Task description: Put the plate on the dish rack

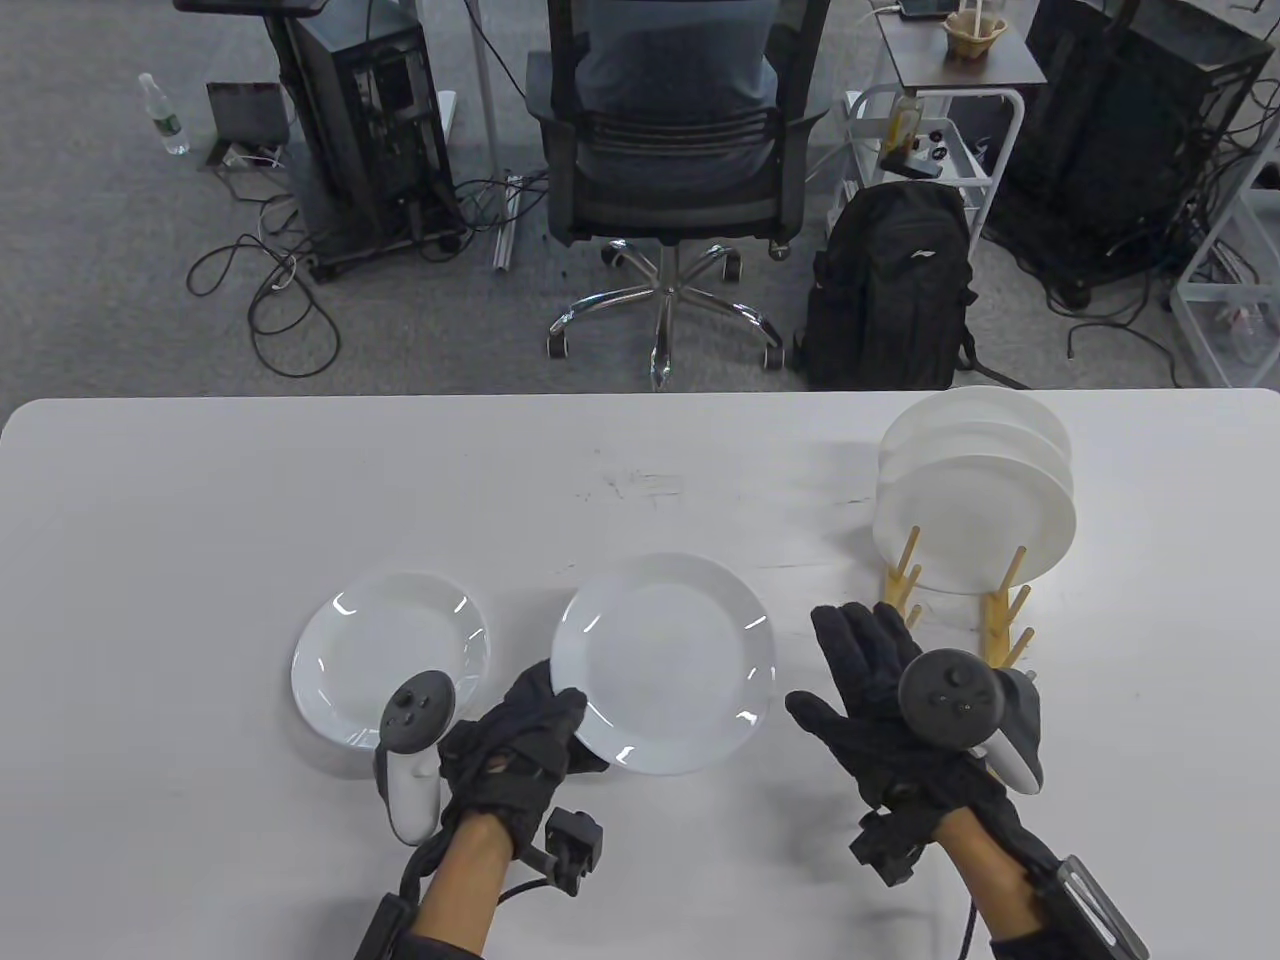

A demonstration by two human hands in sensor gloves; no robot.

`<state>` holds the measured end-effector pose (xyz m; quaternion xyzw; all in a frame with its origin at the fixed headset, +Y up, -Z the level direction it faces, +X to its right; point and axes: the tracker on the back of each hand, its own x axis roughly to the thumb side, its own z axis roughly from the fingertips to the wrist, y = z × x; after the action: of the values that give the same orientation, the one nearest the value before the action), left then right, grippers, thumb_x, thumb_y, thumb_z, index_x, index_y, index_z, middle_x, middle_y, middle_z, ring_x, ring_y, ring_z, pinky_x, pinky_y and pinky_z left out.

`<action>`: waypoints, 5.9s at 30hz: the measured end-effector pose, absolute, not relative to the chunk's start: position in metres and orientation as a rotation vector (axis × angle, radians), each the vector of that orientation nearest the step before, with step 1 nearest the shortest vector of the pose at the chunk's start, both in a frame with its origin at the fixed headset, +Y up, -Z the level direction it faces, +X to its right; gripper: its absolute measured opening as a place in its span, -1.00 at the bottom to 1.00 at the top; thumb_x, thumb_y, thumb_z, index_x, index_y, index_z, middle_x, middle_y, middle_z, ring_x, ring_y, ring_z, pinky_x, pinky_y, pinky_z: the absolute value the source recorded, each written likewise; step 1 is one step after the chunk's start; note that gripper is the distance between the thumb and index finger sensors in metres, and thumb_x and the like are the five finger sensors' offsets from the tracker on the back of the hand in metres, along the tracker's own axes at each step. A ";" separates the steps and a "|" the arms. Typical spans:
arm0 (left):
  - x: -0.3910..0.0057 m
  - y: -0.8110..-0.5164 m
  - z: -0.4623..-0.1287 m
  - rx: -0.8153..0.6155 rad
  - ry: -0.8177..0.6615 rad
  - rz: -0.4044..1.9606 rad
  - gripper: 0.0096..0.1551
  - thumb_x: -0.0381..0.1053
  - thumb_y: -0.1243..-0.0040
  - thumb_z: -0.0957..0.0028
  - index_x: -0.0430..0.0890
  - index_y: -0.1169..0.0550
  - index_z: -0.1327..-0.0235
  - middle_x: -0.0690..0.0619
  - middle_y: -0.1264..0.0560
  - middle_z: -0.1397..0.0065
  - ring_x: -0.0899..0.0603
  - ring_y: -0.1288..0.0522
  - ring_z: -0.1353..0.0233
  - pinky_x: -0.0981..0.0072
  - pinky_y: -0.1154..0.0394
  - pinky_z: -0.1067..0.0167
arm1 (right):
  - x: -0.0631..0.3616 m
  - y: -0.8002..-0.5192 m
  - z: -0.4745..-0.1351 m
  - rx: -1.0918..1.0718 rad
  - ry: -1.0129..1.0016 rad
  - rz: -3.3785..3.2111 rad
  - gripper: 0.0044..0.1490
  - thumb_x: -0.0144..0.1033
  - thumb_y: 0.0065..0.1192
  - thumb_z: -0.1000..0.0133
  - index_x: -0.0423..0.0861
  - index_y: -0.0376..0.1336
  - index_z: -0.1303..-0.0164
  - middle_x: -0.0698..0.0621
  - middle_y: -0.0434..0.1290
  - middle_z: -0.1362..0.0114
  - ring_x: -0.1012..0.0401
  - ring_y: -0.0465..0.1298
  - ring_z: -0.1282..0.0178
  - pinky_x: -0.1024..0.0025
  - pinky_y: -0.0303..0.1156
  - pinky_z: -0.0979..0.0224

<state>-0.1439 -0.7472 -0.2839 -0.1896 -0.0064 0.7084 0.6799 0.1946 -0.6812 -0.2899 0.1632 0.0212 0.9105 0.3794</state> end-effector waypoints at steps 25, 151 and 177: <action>-0.165 -0.703 -0.286 0.010 -0.202 0.369 -0.08 0.43 0.01 -0.07 0.12 -0.18 -0.71 -0.09 0.05 -0.78 -0.53 0.28 -0.67 -0.54 0.21 -0.42 | 0.347 -0.557 -0.370 -0.271 -0.283 1.845 -0.47 -0.48 0.20 -0.10 -0.02 0.39 -0.31 -0.01 0.40 -0.41 -0.19 0.43 -0.38 -0.29 0.29 -0.43; -0.163 -0.749 -0.291 -0.404 0.088 1.526 -0.41 -0.11 -0.19 -0.11 -0.23 -0.41 -0.41 -0.12 -0.63 -0.28 -0.19 -0.84 -0.02 0.22 -0.75 0.07 | 0.191 -0.695 -0.288 0.545 0.260 2.122 0.23 0.26 0.00 -0.08 -0.30 -0.30 -0.63 -0.36 -0.23 -0.73 -0.38 -0.38 -0.62 -0.31 -0.44 -0.52; -0.178 -0.709 -0.291 0.010 -0.116 0.293 -0.04 0.40 -0.13 -0.02 0.13 -0.17 -0.69 -0.05 0.02 -0.77 -0.49 0.19 -0.71 -0.58 0.14 -0.41 | 0.339 -0.552 -0.338 -0.122 -0.230 1.902 -0.41 -0.55 0.26 -0.07 -0.11 0.33 -0.37 -0.13 0.52 -0.33 -0.28 0.57 -0.23 -0.24 0.54 -0.18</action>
<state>-0.1781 -0.7089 -0.2907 0.0052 -0.0576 0.1457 0.9876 0.3386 -0.5517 -0.3378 -0.0520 -0.0983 0.8115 0.5737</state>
